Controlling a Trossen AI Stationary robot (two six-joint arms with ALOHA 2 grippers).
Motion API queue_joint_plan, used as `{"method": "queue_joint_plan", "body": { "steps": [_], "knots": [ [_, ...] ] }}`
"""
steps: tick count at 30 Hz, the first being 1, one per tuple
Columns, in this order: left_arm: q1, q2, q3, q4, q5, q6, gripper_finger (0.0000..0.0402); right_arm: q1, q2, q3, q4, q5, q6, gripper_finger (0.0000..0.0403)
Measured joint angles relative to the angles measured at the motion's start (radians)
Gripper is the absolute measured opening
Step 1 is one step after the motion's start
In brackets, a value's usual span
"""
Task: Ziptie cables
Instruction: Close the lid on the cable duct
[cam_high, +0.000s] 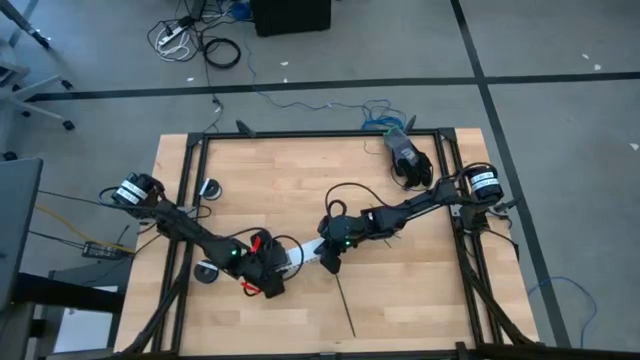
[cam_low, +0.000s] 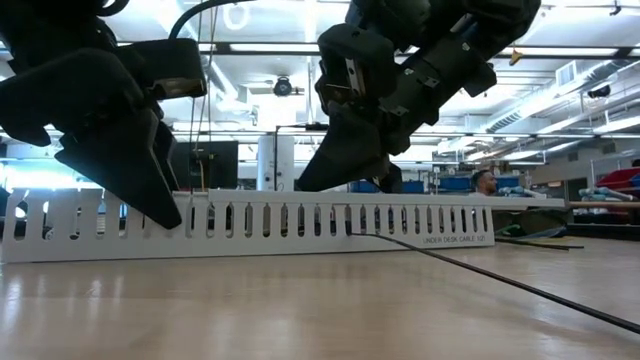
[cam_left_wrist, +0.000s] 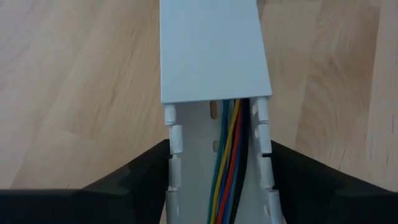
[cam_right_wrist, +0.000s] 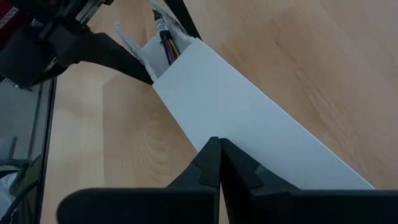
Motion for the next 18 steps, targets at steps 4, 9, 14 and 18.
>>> {"method": "queue_joint_plan", "body": {
  "steps": [4,9,14,18],
  "knots": [
    [0.001,0.000,0.000,0.007,-0.008,0.000,0.0255,-0.001,0.002,-0.002,0.021,-0.010,-0.011,0.0000],
    [0.016,0.010,0.000,0.043,-0.036,0.004,0.0264,-0.003,0.010,-0.005,0.053,-0.042,0.009,0.0000],
    [0.024,0.042,0.001,0.052,-0.021,0.007,0.0264,-0.003,0.010,-0.005,0.051,-0.031,-0.003,0.0000],
    [0.025,0.043,0.001,0.043,0.005,0.010,0.0264,-0.006,0.010,-0.004,0.044,-0.021,-0.012,0.0000]
  ]
}}
